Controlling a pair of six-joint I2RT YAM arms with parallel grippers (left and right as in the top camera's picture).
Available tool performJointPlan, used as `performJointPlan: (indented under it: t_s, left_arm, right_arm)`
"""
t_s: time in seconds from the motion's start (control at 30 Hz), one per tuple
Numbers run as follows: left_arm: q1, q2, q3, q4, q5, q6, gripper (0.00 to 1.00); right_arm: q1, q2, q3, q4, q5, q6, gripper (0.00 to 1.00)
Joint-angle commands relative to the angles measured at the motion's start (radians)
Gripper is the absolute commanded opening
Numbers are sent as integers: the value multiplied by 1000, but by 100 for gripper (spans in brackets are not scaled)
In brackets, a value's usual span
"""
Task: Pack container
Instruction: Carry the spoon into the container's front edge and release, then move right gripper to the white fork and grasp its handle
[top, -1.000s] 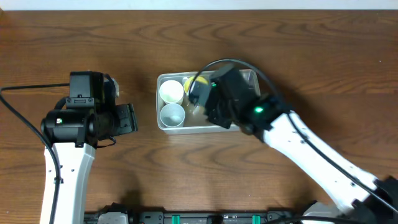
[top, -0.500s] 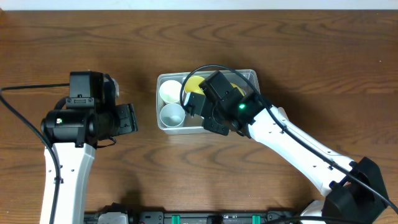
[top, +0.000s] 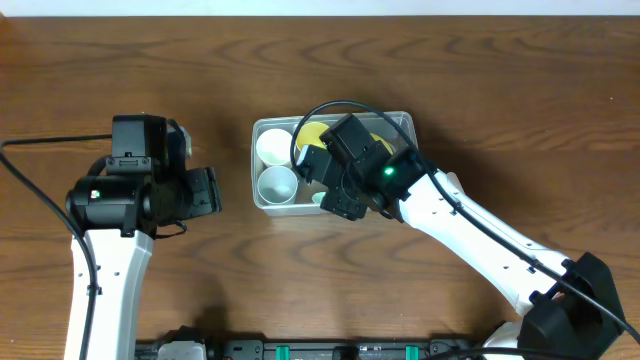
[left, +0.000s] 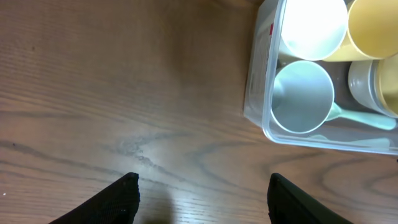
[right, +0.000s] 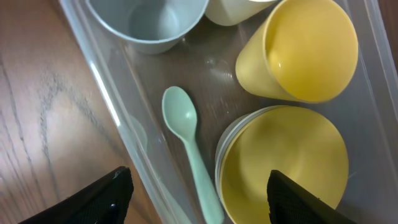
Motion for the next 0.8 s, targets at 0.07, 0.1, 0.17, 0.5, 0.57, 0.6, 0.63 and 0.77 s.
performJointPlan:
  t_s: [0.07, 0.1, 0.17, 0.5, 0.57, 0.6, 0.63, 0.77]
  left_arm:
    - [5, -8, -2, -21, -5, -2, 66]
    - [5, -8, -2, -23, -5, -2, 66]
    - [5, -8, -2, -25, -5, -2, 66]
    - [5, -8, -2, -25, -4, -2, 66]
    - [5, -8, -2, -25, -4, -2, 66]
    - [5, -8, -2, -25, -5, -2, 66]
    - [5, -8, -2, -25, -4, -2, 67]
    - [5, -8, -2, -25, -5, -2, 66]
  right_arm:
    - [-2, -87, 42, 1, 89, 198, 72]
    - [-14, -116, 54, -1, 127, 248, 73]
    - [-56, -179, 76, -12, 160, 323, 75]
    - [-601, -375, 112, -269, 10, 368, 79]
    - [-706, -349, 105, -350, -11, 291, 79]
    - [-735, -336, 102, -378, -10, 256, 78]
    - [-774, -312, 95, -417, -8, 205, 79]
    - [-821, -238, 49, -476, -8, 78, 80]
